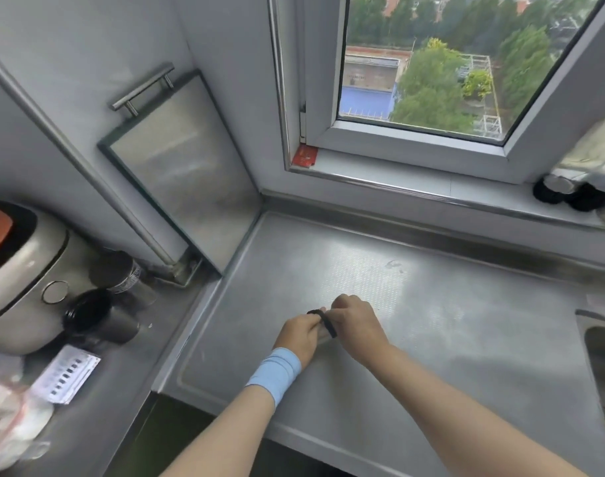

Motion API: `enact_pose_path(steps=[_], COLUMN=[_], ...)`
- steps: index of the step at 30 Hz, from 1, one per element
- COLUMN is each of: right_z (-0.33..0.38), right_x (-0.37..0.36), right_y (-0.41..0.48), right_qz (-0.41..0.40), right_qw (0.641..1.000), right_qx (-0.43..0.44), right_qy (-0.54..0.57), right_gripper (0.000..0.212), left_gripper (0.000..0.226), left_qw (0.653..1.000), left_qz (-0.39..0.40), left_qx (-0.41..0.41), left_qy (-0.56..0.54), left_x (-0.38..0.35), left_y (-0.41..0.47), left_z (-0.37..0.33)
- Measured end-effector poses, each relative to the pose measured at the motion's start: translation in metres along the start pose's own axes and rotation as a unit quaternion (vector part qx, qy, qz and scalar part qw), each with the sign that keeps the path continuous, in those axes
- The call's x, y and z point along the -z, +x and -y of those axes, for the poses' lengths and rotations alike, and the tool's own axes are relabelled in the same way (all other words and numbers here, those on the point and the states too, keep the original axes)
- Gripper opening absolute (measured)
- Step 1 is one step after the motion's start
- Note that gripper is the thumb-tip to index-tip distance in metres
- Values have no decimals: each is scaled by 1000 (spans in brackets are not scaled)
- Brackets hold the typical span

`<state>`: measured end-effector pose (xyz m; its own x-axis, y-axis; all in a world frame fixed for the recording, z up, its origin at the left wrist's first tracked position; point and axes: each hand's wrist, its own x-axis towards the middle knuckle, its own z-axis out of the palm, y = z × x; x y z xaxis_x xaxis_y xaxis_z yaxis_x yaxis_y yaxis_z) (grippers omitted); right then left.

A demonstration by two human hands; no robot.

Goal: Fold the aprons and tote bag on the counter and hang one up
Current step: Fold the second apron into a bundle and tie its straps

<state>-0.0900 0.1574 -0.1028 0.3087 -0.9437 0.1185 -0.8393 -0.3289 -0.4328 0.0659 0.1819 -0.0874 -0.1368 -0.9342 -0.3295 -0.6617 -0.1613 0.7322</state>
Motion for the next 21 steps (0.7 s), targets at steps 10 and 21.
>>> enact_pose_path(steps=[10, 21], right_z=[-4, 2], right_x=[-16, -25], right_y=[-34, -32], right_qz=[29, 25], right_qw=[990, 968], right_qx=[-58, -185], right_qy=[123, 169], right_gripper=[9, 12], left_gripper=[16, 11], left_qw=[998, 990], left_qz=[-34, -127], left_qx=[5, -41], left_qy=[43, 49], left_x=[-19, -33], left_y=[8, 5], left_z=[18, 24])
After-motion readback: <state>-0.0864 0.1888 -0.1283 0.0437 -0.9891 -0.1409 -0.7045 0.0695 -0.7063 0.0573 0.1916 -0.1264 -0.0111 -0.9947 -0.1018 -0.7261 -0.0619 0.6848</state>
